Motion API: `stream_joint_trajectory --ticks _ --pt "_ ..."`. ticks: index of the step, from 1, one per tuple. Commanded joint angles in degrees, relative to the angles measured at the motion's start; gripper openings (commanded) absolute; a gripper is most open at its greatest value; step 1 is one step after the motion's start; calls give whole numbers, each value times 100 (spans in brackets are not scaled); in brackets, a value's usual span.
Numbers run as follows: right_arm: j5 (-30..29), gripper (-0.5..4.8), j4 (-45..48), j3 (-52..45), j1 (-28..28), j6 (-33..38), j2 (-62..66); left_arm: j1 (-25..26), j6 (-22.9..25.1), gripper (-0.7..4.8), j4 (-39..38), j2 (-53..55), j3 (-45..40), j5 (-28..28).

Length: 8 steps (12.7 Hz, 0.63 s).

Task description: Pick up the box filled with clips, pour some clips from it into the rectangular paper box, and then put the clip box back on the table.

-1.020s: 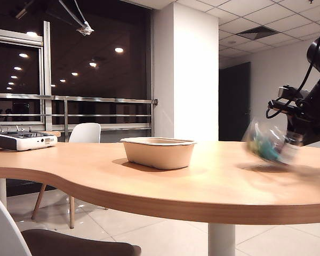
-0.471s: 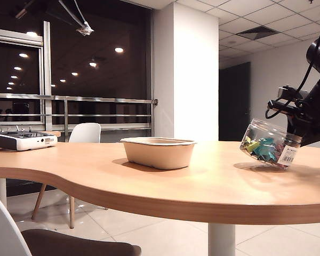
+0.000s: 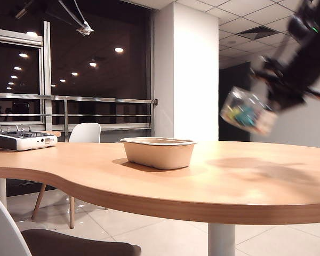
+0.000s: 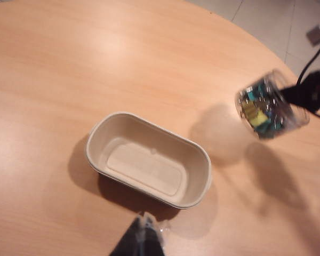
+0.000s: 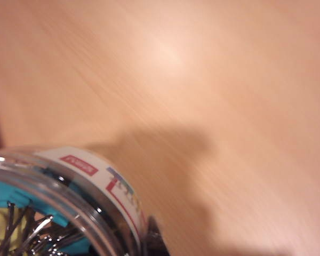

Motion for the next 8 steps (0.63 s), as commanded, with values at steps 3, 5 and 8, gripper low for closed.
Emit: stream_joint_trajectory --ticks 3,5,8 --pt "599 -2 203 901 785 -146 -9 0 2 -6 44 -22 15 2" --pt "752 -2 531 1261 1244 -164 208 0 0 -6 44 -22 15 2" --pt "863 -2 568 1880 1668 -140 863 0 -2 -6 42 -22 15 24"
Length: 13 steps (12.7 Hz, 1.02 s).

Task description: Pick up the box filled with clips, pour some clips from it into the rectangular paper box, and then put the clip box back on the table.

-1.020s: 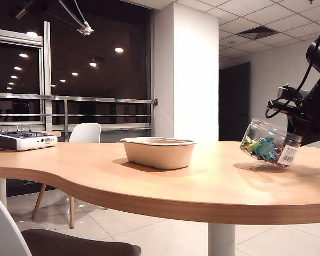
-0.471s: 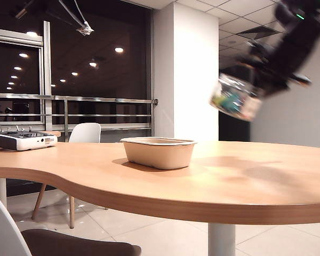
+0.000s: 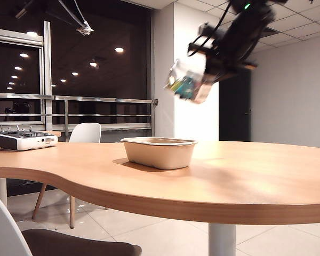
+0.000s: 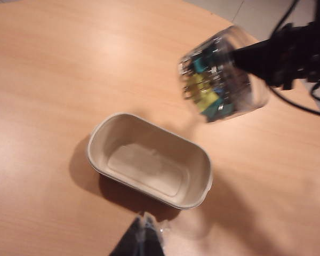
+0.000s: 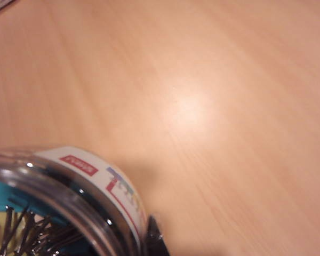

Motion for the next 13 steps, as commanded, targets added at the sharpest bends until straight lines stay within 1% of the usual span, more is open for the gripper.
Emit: stream_joint_trajectory --ticks 1,3,5,7,8,9,10,12,13 --pt "275 -2 271 535 308 22 605 0 -105 -6 33 -22 15 24" --pt "249 -2 415 695 402 22 990 0 -103 -6 31 -22 15 22" --pt "291 -1 581 695 448 13 1093 0 -103 -6 31 -22 15 22" --pt "264 -1 1016 693 487 -131 1202 0 -103 -6 28 -22 15 20" --pt "203 -1 1368 693 507 -636 1279 0 -103 -6 33 -22 15 20" --pt "221 -1 1504 693 509 -973 1305 0 -103 -6 33 -22 15 20" --pt "192 -1 1696 691 509 -1502 1351 0 -103 -6 33 -22 15 20" --pt "-76 -1 1941 691 516 -1768 1515 0 -103 -6 33 -22 15 20" --pt "-262 -1 2116 686 527 -2044 1606 0 -103 -6 33 -22 15 20"
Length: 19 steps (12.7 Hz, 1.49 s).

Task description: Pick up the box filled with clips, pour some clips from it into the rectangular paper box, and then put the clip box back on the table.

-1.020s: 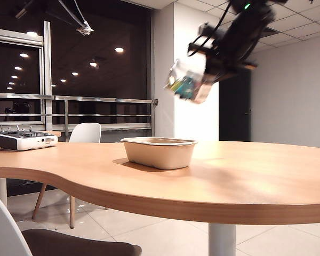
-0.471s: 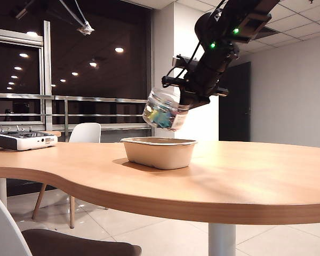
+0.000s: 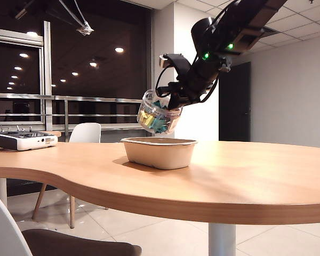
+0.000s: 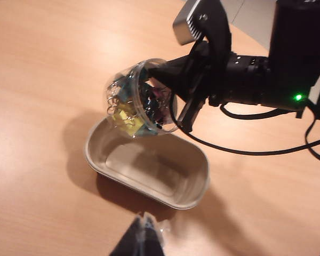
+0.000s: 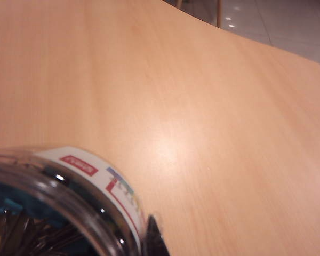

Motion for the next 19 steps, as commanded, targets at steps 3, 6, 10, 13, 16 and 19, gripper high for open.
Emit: stream_joint_trajectory --ticks 3,6,10,13,16,19 --pt "-341 -1 931 48 52 -723 153 0 7 -6 33 -22 15 15" --pt "-417 -1 1281 48 83 -745 151 0 7 -6 33 -22 15 11" --pt "-494 -1 1609 46 234 -1316 160 0 7 -6 33 -22 15 0" --pt "-444 -1 1650 46 256 -1690 160 0 7 -6 33 -22 15 0" --pt "-367 -1 2546 -479 256 -1971 157 0 9 -6 33 -22 15 0" --pt "-339 -1 3434 -876 258 -1971 157 0 9 -6 26 -22 15 0"
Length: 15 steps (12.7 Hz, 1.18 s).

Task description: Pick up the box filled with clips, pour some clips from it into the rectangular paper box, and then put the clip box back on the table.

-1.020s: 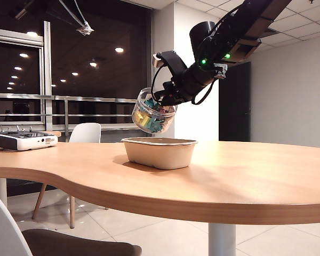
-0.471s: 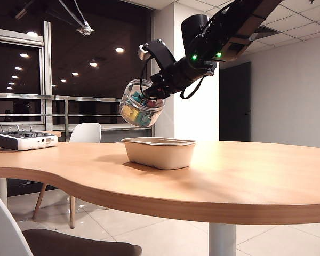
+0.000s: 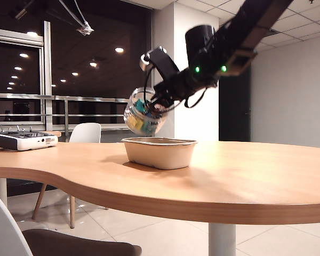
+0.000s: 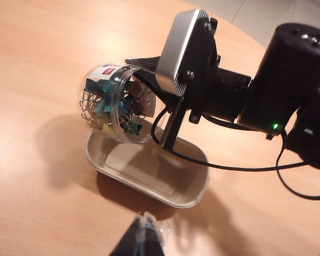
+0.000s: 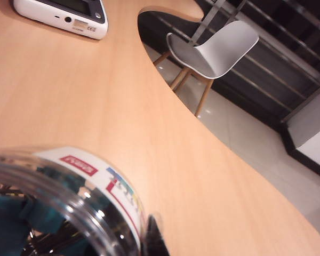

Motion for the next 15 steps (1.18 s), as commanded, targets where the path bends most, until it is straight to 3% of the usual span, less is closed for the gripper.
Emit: stream_joint_trajectory --ticks 1,3,5,8,15 --pt "11 -1 1224 -199 17 -37 -48 0 11 -6 31 -22 17 2" --pt "11 -1 1530 -332 17 -262 -46 0 13 -6 33 -22 17 0" --pt "249 -1 2793 -870 17 -251 -48 0 13 -6 33 -22 17 0" --pt "271 -1 3449 -1102 17 -262 -48 0 20 -6 28 -22 17 2" --pt "535 -1 4100 -1115 66 -601 -46 0 22 -6 31 -22 17 2"
